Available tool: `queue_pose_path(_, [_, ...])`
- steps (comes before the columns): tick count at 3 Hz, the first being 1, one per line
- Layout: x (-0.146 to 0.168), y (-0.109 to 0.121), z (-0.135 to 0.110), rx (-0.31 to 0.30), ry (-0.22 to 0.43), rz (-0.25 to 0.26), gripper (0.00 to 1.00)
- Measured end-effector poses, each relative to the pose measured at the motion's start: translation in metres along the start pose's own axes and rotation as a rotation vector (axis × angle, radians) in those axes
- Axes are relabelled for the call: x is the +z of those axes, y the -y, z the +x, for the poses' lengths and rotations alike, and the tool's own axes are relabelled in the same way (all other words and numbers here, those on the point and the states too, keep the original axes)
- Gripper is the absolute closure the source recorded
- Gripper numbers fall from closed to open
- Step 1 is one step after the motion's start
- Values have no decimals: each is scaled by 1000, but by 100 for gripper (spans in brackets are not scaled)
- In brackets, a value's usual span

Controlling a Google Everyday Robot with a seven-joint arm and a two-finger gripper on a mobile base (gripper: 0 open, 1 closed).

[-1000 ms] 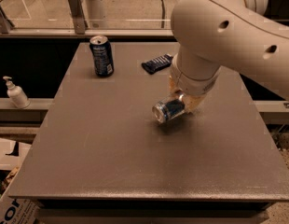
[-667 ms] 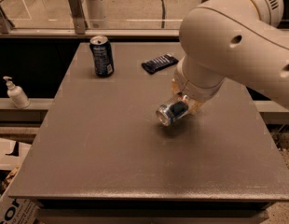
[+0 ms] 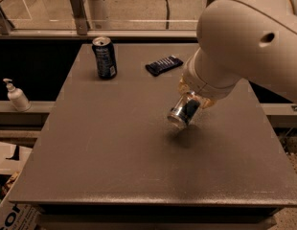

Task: Place redbull can upright

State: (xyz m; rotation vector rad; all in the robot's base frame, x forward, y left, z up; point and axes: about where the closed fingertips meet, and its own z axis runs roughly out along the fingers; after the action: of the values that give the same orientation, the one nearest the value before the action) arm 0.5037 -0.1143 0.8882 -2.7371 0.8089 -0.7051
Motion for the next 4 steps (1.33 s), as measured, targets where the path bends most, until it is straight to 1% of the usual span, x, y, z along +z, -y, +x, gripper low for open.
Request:
queue_pose_path(1, [-10, -1, 1, -169, -38, 12, 100])
queue_pose_path(2, [-11, -1, 1, -263, -40, 12, 100])
queue_pose_path(3, [-11, -1, 1, -263, -40, 12, 100])
queue_pose_path(4, [-8, 1, -3, -359, -8, -15, 100])
